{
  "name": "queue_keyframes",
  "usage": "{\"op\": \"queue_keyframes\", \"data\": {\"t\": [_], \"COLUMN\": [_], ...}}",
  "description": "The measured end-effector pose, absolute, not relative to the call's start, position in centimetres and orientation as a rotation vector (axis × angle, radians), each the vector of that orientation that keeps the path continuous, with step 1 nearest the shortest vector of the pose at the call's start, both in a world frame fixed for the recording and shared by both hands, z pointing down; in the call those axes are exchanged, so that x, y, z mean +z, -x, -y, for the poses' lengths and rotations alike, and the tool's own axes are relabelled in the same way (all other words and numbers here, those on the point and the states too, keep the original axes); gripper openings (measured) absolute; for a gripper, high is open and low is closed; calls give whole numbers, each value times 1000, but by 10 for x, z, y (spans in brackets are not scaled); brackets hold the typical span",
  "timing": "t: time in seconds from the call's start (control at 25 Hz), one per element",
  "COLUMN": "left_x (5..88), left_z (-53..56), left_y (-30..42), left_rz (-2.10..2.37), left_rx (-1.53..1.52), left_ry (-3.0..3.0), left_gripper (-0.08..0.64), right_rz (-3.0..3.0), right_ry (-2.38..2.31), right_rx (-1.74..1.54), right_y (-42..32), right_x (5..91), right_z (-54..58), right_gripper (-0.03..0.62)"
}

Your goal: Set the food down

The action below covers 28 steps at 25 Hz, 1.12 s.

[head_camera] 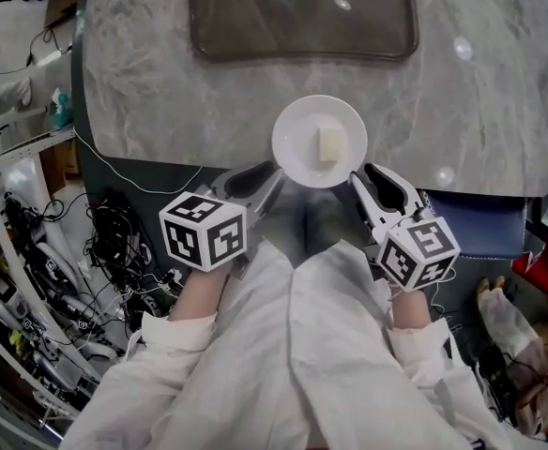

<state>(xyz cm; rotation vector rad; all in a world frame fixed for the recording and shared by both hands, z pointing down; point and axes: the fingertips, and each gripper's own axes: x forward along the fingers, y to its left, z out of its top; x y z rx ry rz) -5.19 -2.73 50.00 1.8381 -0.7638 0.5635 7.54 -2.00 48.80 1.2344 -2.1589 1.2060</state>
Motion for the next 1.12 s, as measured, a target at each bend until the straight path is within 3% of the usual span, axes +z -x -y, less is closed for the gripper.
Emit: {"op": "queue_keyframes", "data": {"t": [0.24,1.12], "left_x": [502,507], "left_z": [28,44], "left_y": [47,40], "left_rz": [760,779], "left_rx": [567,496], "left_ry": [-1825,-1801], "left_gripper": [117,118], "right_rz": [2134,2081], "right_ry": [-1242,-1252], "right_rx": [1212,1197], "right_y": [-81,-78], "right_x": [493,504], "right_z": [22,28], "right_gripper": [97,95]}}
